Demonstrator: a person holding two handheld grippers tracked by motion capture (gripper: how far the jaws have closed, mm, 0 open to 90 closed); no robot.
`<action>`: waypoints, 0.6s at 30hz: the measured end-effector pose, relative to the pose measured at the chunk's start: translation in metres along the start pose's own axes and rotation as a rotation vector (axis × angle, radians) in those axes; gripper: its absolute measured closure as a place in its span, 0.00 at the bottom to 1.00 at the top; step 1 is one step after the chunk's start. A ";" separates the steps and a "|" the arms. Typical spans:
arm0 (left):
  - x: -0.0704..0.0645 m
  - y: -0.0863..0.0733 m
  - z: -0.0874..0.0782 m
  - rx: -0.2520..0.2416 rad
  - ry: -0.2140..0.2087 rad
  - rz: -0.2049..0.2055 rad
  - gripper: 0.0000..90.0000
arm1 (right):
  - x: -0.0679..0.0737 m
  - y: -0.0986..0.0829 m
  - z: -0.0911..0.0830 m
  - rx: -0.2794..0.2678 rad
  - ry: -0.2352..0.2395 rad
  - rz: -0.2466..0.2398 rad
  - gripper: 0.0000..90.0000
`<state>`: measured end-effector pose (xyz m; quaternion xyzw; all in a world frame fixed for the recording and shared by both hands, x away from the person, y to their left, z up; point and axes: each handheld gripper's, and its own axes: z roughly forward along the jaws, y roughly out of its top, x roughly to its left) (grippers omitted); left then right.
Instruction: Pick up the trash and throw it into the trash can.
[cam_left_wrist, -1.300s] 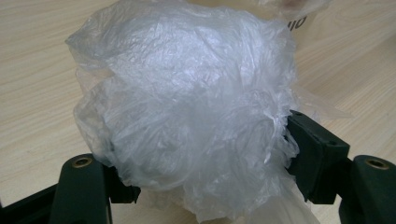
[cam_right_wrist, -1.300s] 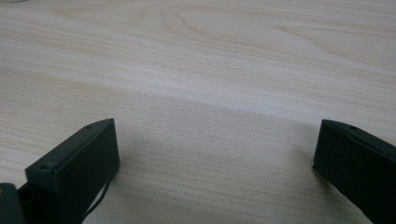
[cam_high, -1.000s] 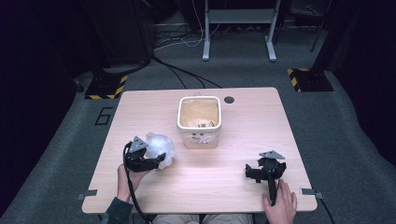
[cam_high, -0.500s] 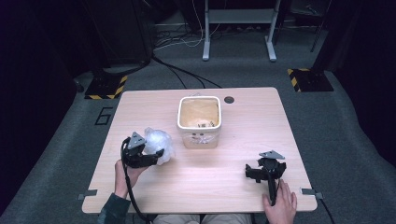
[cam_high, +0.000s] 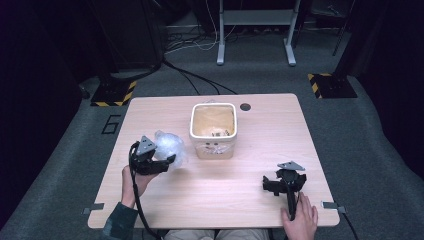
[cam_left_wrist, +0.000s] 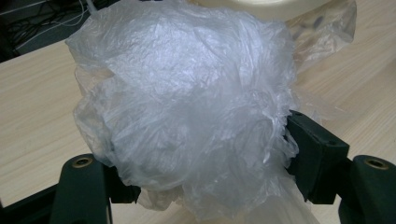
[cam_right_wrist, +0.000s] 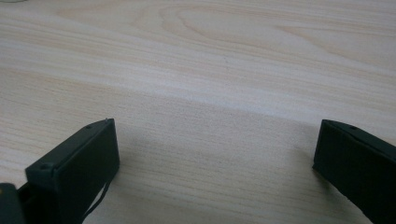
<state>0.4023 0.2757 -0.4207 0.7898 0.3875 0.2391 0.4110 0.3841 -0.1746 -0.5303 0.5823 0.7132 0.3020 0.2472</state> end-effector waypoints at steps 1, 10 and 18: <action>0.000 0.001 0.000 -0.004 0.002 -0.001 0.34 | 0.000 0.000 0.000 0.000 0.000 0.000 0.00; 0.002 0.013 -0.003 -0.026 0.006 0.009 0.34 | 0.000 0.000 0.000 0.000 0.000 0.000 0.00; 0.004 0.029 -0.008 -0.046 0.007 0.020 0.34 | 0.000 0.000 0.000 0.000 0.000 0.000 0.00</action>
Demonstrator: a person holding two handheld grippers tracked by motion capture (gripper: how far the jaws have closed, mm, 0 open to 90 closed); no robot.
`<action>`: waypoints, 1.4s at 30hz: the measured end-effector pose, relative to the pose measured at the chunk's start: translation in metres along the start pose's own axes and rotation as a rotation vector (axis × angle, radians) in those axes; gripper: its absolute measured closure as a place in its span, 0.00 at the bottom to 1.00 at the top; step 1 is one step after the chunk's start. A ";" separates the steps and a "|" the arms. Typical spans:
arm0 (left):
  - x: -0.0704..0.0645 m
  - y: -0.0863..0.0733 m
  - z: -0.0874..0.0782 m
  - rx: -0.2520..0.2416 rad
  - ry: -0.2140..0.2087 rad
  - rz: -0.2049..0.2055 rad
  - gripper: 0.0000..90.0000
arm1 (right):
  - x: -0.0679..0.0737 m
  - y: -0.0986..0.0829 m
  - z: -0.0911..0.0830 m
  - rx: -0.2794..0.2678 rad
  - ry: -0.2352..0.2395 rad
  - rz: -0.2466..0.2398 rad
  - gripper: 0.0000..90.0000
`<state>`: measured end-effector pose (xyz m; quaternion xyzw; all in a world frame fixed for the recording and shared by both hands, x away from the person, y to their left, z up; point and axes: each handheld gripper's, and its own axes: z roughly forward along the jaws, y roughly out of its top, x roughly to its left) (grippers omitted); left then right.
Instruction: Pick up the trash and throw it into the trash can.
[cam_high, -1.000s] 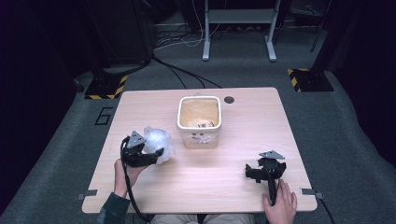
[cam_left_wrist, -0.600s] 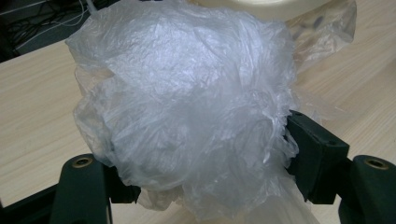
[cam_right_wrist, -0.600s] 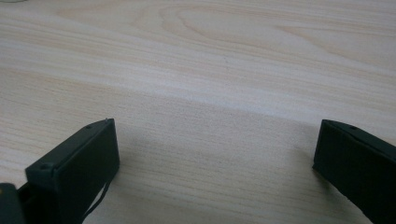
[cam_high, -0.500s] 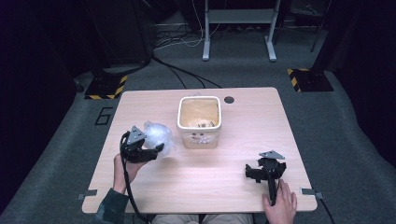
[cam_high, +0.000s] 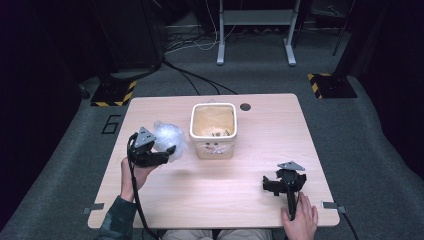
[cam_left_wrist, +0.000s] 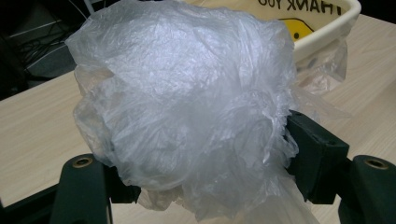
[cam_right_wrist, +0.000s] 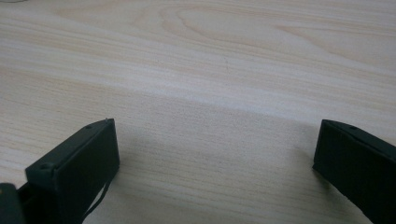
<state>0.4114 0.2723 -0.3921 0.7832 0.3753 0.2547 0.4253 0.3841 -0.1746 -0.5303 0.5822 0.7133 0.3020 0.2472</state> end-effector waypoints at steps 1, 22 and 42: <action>0.001 0.002 0.000 -0.007 -0.007 -0.005 0.34 | 0.000 0.000 0.000 0.000 0.000 0.000 0.00; 0.005 0.035 -0.003 -0.050 -0.014 0.011 0.34 | 0.000 0.000 0.000 0.000 0.000 -0.002 0.00; -0.003 0.070 0.009 -0.081 -0.032 0.061 0.34 | 0.000 0.000 0.000 0.000 0.000 -0.001 0.00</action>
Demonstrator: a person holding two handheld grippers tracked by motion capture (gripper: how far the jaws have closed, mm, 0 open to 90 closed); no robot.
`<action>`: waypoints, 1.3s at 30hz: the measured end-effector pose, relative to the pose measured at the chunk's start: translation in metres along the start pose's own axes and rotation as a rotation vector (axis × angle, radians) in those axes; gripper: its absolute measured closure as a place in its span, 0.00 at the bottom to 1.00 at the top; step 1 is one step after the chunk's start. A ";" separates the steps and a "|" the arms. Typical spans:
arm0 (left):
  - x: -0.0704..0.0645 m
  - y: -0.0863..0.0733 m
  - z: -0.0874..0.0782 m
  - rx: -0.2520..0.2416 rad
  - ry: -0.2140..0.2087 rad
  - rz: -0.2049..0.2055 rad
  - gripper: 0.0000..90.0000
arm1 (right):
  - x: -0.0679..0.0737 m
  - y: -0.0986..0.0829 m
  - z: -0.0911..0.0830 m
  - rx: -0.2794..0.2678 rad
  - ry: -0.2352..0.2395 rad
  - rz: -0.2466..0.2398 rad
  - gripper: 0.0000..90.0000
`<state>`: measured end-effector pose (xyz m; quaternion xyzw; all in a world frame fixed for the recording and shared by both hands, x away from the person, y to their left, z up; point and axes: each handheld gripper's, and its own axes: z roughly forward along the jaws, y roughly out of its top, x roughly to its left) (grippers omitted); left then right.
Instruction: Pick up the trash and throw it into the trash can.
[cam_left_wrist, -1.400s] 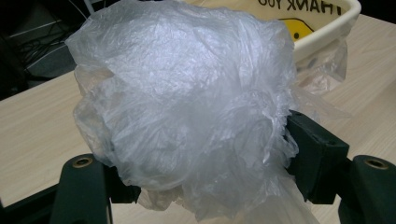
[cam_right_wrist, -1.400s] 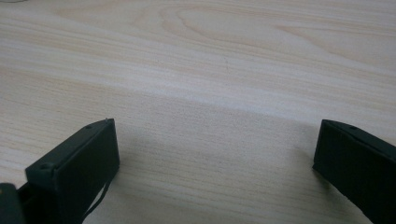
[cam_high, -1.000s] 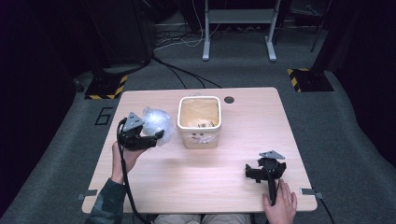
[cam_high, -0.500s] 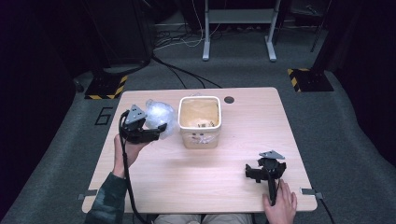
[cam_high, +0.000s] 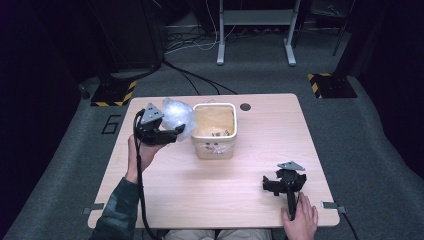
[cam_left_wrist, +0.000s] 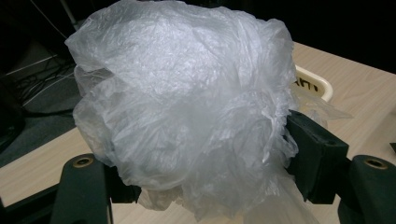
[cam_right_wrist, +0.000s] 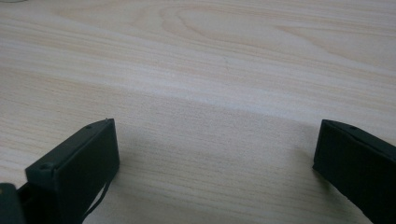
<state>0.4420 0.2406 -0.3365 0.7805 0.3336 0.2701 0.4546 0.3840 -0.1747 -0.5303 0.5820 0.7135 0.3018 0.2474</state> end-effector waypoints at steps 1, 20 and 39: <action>-0.001 0.001 0.002 -0.003 -0.001 -0.002 0.34 | 0.000 0.000 0.000 0.000 0.000 -0.001 0.00; -0.011 0.018 0.030 -0.018 -0.053 -0.003 0.34 | 0.000 0.000 0.000 0.000 0.000 0.001 0.00; -0.015 0.019 0.085 0.047 -0.121 -0.006 0.34 | 0.000 0.000 0.000 0.000 0.000 0.007 0.00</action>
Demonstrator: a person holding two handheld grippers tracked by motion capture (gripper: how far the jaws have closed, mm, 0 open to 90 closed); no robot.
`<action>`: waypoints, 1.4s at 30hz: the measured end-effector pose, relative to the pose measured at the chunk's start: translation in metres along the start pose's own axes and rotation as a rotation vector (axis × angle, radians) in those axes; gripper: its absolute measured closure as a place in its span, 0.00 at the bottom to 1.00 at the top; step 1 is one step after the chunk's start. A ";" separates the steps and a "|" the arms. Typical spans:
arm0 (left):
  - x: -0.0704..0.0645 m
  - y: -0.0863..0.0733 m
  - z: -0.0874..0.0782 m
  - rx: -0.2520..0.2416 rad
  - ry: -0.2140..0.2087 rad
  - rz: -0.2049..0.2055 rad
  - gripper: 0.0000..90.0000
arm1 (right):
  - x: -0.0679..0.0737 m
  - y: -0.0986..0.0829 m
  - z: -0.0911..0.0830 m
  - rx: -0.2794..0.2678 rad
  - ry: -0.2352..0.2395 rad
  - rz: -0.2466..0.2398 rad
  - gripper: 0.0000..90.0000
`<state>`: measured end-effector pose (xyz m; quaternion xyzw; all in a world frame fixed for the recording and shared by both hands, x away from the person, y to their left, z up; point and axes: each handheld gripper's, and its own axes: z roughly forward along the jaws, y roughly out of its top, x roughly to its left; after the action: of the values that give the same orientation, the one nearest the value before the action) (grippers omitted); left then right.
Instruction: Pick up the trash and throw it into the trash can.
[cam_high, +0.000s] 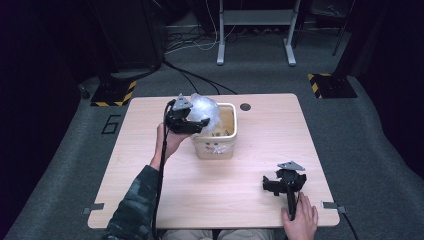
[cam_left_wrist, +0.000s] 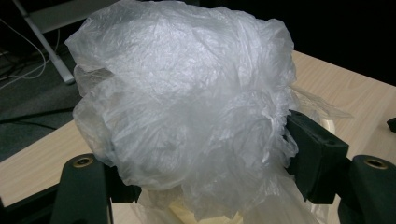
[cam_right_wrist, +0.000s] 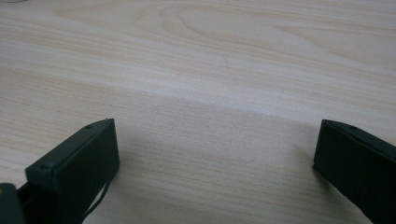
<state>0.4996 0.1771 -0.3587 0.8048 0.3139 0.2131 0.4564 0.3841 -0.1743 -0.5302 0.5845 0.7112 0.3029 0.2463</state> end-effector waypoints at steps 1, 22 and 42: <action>0.000 0.000 0.000 0.000 0.000 0.000 0.34 | 0.000 0.000 0.000 0.000 0.000 0.000 0.00; 0.004 -0.007 0.051 0.152 -0.048 -0.037 0.33 | 0.000 0.000 0.000 0.000 0.000 0.000 0.00; 0.003 -0.011 0.066 0.272 -0.030 0.004 0.26 | 0.000 0.000 0.000 0.001 0.000 -0.003 0.00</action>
<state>0.5399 0.1436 -0.4007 0.8631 0.3314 0.1574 0.3471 0.3840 -0.1744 -0.5302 0.5835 0.7124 0.3021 0.2465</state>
